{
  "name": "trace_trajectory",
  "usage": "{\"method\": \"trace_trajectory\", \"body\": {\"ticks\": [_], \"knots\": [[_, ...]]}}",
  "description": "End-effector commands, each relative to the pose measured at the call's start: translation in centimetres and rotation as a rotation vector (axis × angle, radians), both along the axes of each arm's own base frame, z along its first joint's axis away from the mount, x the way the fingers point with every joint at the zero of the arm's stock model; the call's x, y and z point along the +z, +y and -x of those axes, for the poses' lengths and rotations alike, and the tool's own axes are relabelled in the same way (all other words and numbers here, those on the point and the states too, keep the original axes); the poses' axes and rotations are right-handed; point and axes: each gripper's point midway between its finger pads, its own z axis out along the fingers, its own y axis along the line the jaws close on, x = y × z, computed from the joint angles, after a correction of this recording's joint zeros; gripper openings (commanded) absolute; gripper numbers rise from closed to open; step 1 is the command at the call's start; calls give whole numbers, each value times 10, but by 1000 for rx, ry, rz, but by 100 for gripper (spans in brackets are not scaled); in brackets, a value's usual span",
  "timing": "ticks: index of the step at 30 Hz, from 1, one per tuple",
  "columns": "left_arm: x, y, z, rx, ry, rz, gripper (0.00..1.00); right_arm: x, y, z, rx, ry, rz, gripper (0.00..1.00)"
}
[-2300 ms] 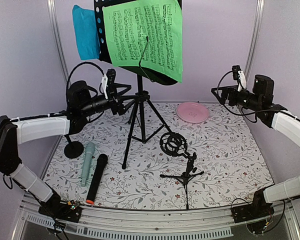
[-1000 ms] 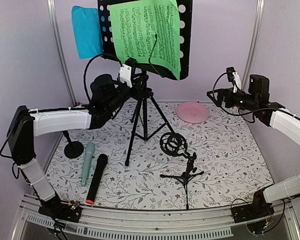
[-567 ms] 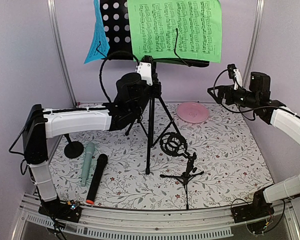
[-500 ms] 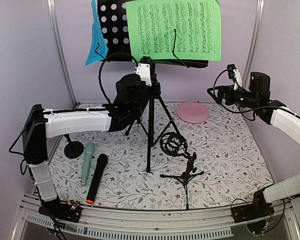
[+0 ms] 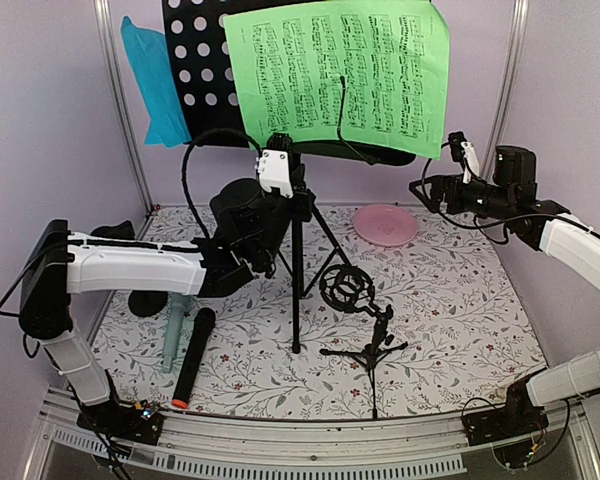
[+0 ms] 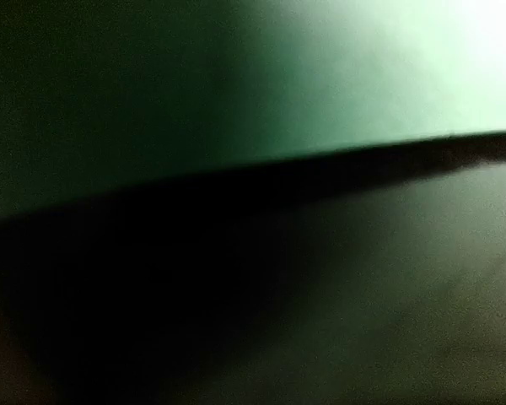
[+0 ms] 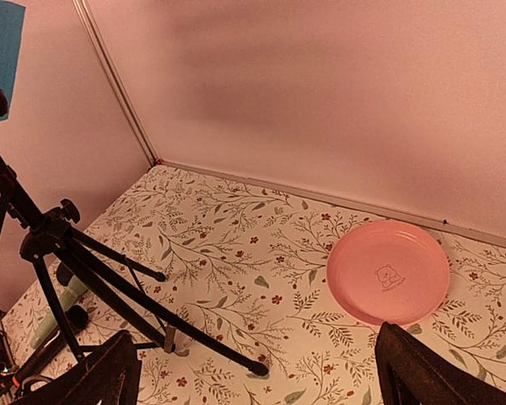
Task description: Pack up the instrument practice props
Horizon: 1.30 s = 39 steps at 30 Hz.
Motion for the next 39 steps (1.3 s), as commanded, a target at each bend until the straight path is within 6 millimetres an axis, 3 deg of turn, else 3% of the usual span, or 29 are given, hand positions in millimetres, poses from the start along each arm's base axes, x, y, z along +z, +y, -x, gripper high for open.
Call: {"method": "trace_trajectory", "body": {"ticks": [1, 4, 7, 10, 14, 21, 30, 35, 39], "knots": [[-21, 4, 5, 49, 50, -85, 5, 19, 5, 8, 1, -25, -24, 99], [-20, 2, 9, 32, 56, -88, 25, 22, 9, 12, 3, -29, -24, 99], [-18, 3, 14, 21, 56, -82, 59, 28, 8, 16, -4, -43, -25, 99], [-18, 1, 20, 6, 57, -97, 82, 35, 6, 19, -15, -56, -32, 99], [-10, -4, 31, -19, 36, -129, 94, 45, 3, 24, -25, -72, -35, 99], [19, 6, 58, -97, 32, -133, 99, 61, 0, 33, -25, -85, -32, 99], [19, 35, 95, -263, 68, -106, 98, 87, 5, 57, 38, -95, -113, 99], [49, 75, 119, -302, 38, -66, 94, 89, 15, 70, 104, -88, -107, 99], [88, 117, 128, -248, 22, -15, 89, 92, 21, 78, 146, -100, -109, 99]]}}
